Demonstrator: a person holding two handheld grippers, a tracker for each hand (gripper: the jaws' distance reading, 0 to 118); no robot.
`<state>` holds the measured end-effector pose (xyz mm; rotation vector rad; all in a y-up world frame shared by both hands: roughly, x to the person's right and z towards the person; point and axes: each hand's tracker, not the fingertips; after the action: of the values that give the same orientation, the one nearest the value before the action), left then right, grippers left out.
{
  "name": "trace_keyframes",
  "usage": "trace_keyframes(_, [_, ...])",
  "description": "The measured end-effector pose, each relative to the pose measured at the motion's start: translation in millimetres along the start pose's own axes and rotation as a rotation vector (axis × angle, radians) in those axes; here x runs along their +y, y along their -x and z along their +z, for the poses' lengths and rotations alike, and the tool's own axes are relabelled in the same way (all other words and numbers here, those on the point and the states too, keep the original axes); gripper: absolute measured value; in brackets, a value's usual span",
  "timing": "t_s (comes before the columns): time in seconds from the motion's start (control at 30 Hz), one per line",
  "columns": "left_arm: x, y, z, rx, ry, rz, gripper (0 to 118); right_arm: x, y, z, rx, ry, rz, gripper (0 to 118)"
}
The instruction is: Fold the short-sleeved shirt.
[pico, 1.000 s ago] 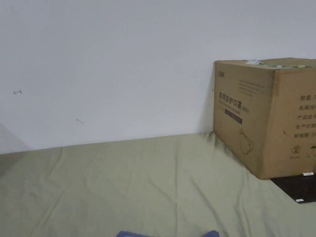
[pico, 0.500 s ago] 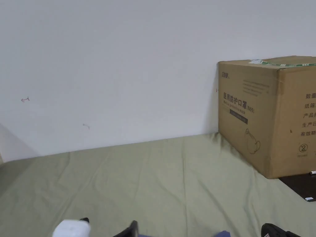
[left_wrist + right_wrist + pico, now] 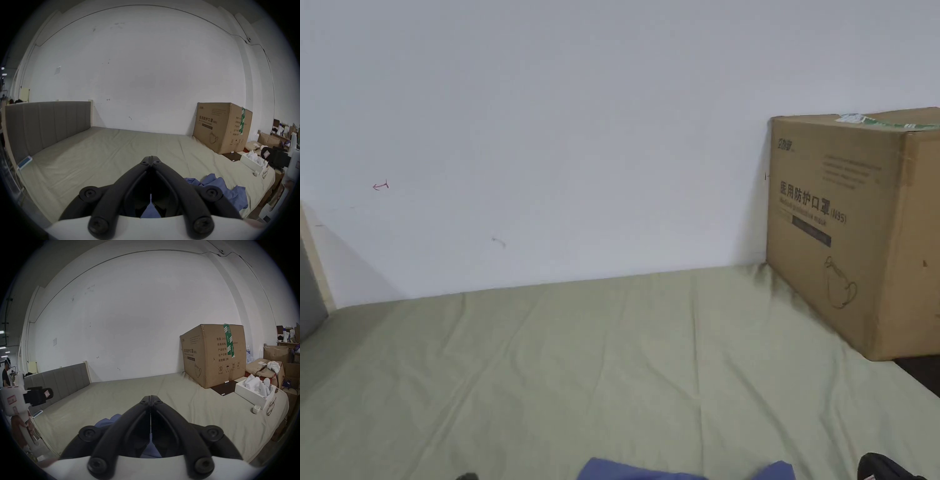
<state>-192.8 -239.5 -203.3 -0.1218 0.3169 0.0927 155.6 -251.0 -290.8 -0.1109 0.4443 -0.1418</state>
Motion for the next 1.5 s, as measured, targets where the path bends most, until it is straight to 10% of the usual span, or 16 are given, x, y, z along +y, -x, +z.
trace_keyframes(0.17, [15,7,-149,-0.296,0.658,-0.083,2,0,-3,-11,0.044,0.057,0.007,0])
trace_keyframes(0.2, [6,10,-170,-0.342,0.713,-0.064,23,0,-3,-13,0.048,0.068,0.008,0])
trace_keyframes(0.27, [-17,17,-215,-0.358,0.783,-0.066,115,-4,-5,-19,0.065,0.095,-0.005,0])
trace_keyframes(0.3, [-28,17,-232,-0.303,0.825,-0.093,118,-6,-6,-21,0.072,0.108,-0.013,0])
trace_keyframes(0.67, [-141,4,-300,-0.233,0.852,-0.268,111,-34,-32,-51,0.025,0.269,-0.027,0])
trace_keyframes(0.73, [-136,7,-289,-0.26,0.782,-0.253,98,-34,-37,-57,0.038,0.286,-0.058,0])
trace_keyframes(0.83, [-111,9,-251,-0.258,0.682,-0.153,1,-30,-40,-70,0.054,0.285,-0.075,0])
trace_keyframes(1.13, [-67,31,-151,-0.305,0.394,0.165,1,-13,-73,-191,0.162,0.608,-0.15,0])
trace_keyframes(1.2, [-65,37,-142,-0.26,0.37,0.138,1,-20,-80,-230,0.146,0.756,-0.078,26])
trace_keyframes(1.27, [-64,41,-141,-0.265,0.408,0.128,1,-32,-84,-259,0.128,0.844,-0.026,114])
trace_keyframes(1.5, [-66,39,-124,-0.238,0.415,0.064,1,-85,-107,-307,-0.081,1.05,-0.104,116])
